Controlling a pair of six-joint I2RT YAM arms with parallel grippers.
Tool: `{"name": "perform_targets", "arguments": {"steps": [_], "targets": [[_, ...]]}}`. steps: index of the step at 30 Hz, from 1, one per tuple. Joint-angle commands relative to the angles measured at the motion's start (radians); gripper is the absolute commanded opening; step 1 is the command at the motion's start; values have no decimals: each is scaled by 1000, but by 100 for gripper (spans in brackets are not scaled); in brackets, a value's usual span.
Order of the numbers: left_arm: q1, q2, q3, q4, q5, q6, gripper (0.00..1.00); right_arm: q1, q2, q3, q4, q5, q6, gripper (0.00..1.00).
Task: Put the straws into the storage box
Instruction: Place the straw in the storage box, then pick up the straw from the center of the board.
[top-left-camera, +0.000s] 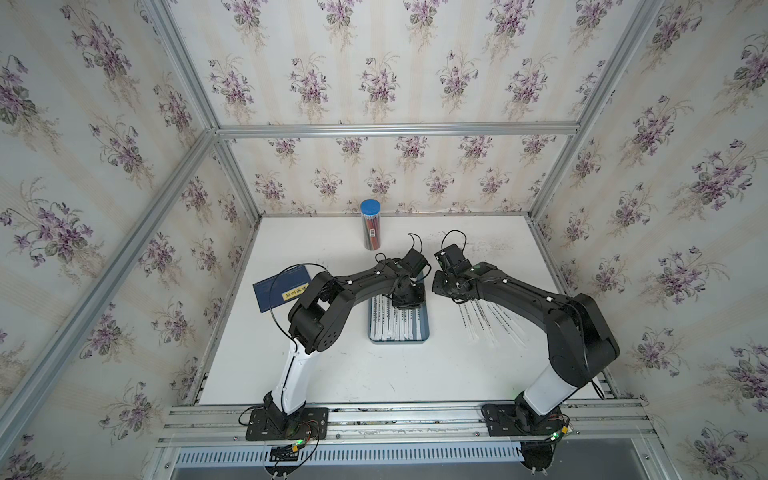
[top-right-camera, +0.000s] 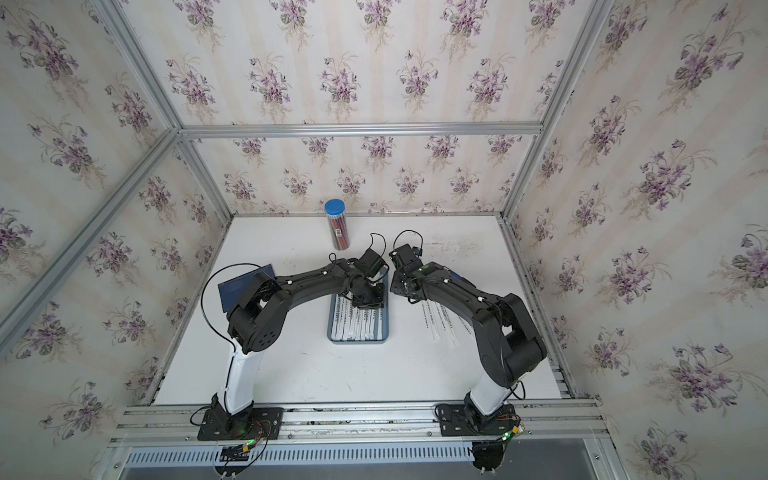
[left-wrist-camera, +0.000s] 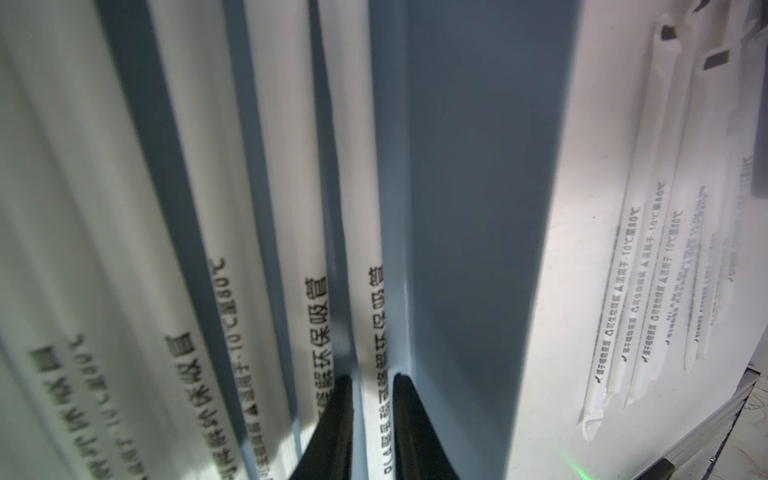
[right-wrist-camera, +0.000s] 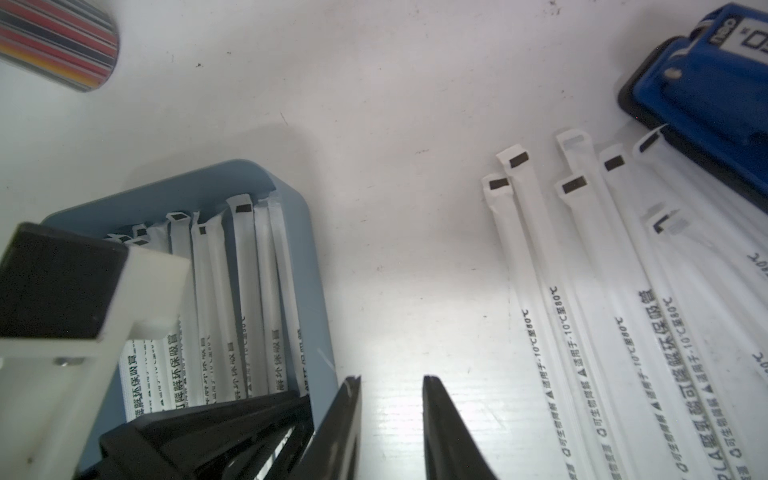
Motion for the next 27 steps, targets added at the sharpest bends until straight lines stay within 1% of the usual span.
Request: {"name": "perform_targets", "arguments": {"steps": [1,8,11,14,15,18,20,21,23,27], "targets": [[2,-41,15,-37,-34,24,22,0,6,7,2,2,-3,30],[7,-176,1,-108,-120,93,26,0,16,13,-2,-16,-7,30],[13,-262,-40,-140,-200,144,31,1,24,17,4,-62,-8,31],[41,-352,-97,-172,-277,195,36,4,38,28,13,-110,3,31],[56,-385,-124,-176,-300,218,39,7,41,27,21,-121,9,31],[105,-472,-200,-183,-396,273,53,18,62,43,31,-137,14,31],[149,-519,-252,-177,-434,300,64,26,80,59,32,-150,5,31],[177,-539,-277,-175,-446,305,67,26,84,68,26,-154,-2,32],[231,-574,-330,-161,-455,312,72,26,78,81,14,-143,-26,32],[339,-637,-441,-98,-406,326,77,-2,29,91,-63,-51,-100,33]]}}
